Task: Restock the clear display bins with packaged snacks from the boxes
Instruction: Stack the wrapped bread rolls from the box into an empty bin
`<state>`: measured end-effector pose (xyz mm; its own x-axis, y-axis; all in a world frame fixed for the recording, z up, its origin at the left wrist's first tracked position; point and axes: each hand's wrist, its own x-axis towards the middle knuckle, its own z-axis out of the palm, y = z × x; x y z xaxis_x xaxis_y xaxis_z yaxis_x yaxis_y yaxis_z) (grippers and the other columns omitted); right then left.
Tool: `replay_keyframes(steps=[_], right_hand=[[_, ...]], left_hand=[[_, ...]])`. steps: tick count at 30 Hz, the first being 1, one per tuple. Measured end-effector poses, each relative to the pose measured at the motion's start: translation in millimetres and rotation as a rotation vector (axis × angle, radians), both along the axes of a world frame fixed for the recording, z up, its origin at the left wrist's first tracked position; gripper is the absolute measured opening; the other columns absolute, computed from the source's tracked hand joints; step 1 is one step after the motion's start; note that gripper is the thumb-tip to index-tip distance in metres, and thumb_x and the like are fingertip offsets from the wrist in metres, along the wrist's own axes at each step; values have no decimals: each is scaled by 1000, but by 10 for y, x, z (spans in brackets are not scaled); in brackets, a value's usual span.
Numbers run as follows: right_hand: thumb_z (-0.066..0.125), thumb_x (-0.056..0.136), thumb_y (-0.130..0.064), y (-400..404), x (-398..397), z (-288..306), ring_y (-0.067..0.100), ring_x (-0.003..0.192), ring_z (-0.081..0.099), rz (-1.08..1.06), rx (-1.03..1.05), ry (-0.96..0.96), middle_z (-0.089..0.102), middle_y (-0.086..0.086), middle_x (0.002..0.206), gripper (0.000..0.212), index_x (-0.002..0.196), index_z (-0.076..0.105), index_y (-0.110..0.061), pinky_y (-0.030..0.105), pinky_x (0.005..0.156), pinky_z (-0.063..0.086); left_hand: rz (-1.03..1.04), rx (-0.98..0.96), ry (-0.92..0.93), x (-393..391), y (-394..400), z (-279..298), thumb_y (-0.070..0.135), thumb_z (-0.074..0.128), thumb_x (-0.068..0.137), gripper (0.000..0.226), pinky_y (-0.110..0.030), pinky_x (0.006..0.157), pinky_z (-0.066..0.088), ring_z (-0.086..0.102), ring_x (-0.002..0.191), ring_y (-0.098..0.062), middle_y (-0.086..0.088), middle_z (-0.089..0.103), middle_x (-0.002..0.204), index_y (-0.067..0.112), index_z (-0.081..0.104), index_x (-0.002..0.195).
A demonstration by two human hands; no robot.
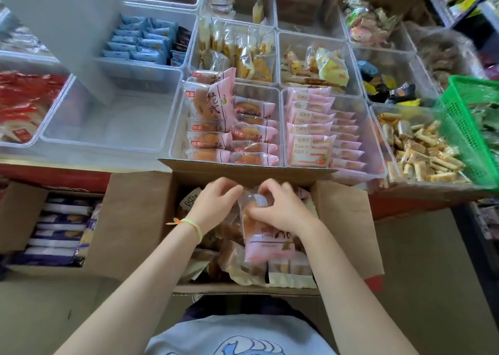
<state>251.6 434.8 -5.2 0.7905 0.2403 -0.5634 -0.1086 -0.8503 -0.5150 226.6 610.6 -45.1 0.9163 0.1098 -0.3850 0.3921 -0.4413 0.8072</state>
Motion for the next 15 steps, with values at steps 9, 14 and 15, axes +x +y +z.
replay_keyframes(steps=[9, 14, 15], right_hand=[[78, 80, -45, 185, 135, 801, 10, 119, 49, 64, 360, -349, 25, -12, 150, 84, 144, 25, -52, 29, 96, 48], [71, 85, -54, 169, 280, 798, 0, 106, 61, -89, 464, -154, 53, -8, 133, 68, 140, 35, -38, 14, 78, 54], [70, 84, -56, 214, 303, 753, 7, 101, 67, -89, 485, -70, 60, -6, 129, 66, 137, 41, -32, 20, 77, 58]], left_hand=[[31, -812, -45, 135, 107, 626, 28, 58, 98, 38, -42, 84, 57, 70, 96, -31, -21, 71, 107, -2, 66, 119], [112, -980, -164, 236, 461, 653, 37, 46, 98, 56, -57, 107, 39, 51, 125, -44, -28, 54, 134, -7, 50, 132], [127, -1014, -211, 255, 504, 683, 36, 42, 99, 54, -55, 104, 40, 53, 123, -40, -26, 56, 133, -7, 51, 130]])
